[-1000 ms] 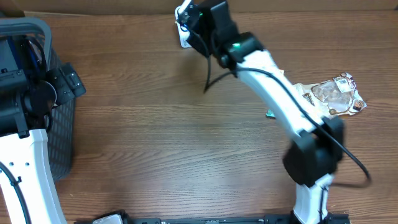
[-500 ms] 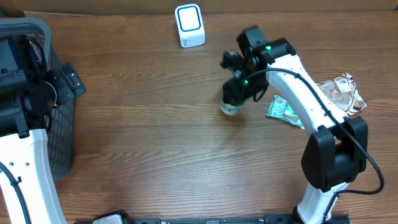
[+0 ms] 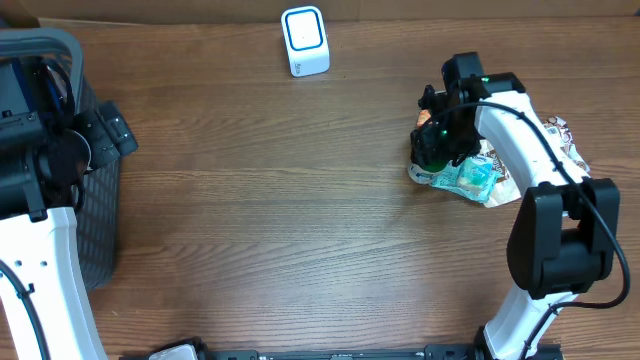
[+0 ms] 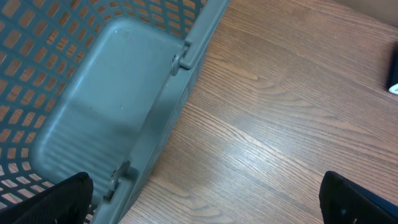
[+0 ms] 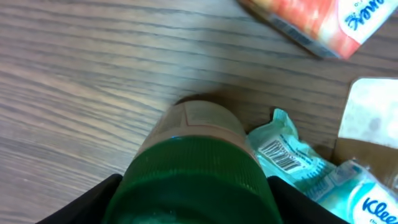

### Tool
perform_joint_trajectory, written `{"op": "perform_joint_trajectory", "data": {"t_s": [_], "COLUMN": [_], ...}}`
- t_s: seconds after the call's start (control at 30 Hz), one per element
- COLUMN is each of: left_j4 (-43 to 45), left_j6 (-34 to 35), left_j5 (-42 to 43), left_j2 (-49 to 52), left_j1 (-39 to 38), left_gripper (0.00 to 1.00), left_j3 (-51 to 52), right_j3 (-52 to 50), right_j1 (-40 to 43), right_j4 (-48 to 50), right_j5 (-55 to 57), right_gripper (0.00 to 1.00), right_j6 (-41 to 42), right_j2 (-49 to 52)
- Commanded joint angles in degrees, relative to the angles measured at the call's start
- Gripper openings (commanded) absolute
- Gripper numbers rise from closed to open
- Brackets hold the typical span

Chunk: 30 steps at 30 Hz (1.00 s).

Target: Scan the item barcode

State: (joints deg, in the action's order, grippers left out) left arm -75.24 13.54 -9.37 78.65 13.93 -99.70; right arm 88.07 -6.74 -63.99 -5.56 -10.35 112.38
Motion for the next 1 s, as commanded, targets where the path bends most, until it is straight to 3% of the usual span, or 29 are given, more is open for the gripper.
{"op": "perform_joint_trajectory", "data": {"t_s": [0.0,0.17,0.37,0.63,0.77,0.97], "left_j4": [0.11,0.11,0.11,0.11,0.11,0.11], "left_j6": [0.59,0.61,0.59,0.59,0.59,0.59], "left_j5": [0.22,0.22,0.22,0.22,0.22,0.22], "left_j2": [-0.28,-0.28,-0.28,-0.28,-0.28,-0.28], "left_j1": [0.26,0.26,0.26,0.26,0.26,0.26], "left_gripper": [1.0,1.0,1.0,0.99,1.0,0.99], "left_j3": [-0.63,-0.63,-0.63,-0.63,-0.63,-0.63], "right_j3": [-0.09,1.7,11.37,25.73,26.8,26.8], "right_j1": [-0.2,-0.2,-0.37,-1.14,-1.14,-1.11], "right_j4": [0.33,-0.9,-7.37,-19.39,-21.7,-21.7], "right_j5": [0.61,0.61,0.26,-11.74,-18.88,-19.58], "right_gripper": [1.0,1.0,1.0,1.0,1.0,1.0], "right_j6": [1.62,3.1,3.13,3.1,3.1,3.06], "right_j2": [-0.83,-1.29,-6.73,-18.91,-24.87,-28.55]}}
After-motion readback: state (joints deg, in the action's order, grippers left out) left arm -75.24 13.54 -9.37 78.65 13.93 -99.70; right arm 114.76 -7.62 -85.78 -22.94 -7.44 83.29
